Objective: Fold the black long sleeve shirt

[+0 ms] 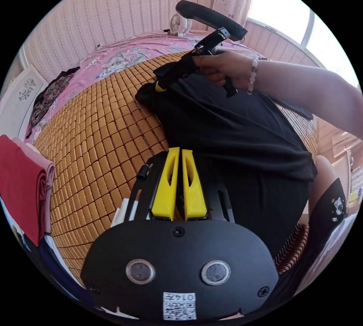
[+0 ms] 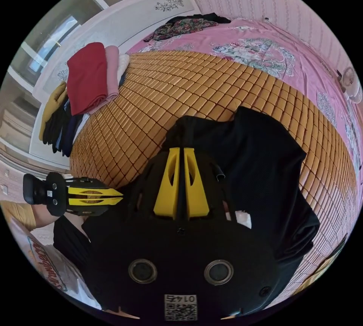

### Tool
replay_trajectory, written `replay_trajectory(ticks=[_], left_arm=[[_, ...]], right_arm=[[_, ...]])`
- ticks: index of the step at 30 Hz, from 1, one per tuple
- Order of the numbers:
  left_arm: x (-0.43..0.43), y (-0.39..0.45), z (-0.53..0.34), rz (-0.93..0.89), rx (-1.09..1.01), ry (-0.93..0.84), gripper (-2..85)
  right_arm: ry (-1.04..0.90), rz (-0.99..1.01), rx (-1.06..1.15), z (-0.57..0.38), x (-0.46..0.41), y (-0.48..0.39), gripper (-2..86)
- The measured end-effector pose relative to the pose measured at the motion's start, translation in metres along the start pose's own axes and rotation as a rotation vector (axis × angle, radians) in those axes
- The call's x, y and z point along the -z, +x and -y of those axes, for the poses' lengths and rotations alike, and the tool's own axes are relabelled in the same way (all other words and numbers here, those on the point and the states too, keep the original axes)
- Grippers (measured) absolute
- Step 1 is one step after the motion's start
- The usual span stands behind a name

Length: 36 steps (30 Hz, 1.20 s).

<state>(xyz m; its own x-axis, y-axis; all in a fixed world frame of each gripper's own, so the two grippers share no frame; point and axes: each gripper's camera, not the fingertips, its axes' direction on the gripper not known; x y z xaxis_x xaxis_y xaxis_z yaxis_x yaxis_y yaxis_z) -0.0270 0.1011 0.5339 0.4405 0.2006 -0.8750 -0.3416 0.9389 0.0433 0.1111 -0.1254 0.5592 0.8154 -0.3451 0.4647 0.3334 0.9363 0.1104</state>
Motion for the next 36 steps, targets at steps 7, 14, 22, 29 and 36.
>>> replay_trajectory(ticks=[7,14,22,29,36], left_arm=[[-0.005,-0.011,-0.016,-0.061,0.079,-0.027,2.3],[0.043,0.005,-0.051,-0.033,0.069,0.005,3.8],[0.07,0.093,-0.029,-0.125,-0.17,0.026,3.9],[0.042,0.203,0.065,-0.255,-0.391,0.073,5.8],[-0.004,0.298,0.147,-0.245,-0.551,0.014,9.8]], right_arm=[[-0.01,-0.028,-0.029,-0.032,0.02,0.003,7.0],[0.128,-0.128,-0.268,-0.2,0.108,0.025,7.5],[0.181,-0.555,-0.912,-0.483,0.211,0.052,10.0],[0.269,-0.569,-1.209,-0.591,0.231,0.075,13.1],[0.357,-0.516,-1.183,-0.627,0.23,0.064,2.6]])
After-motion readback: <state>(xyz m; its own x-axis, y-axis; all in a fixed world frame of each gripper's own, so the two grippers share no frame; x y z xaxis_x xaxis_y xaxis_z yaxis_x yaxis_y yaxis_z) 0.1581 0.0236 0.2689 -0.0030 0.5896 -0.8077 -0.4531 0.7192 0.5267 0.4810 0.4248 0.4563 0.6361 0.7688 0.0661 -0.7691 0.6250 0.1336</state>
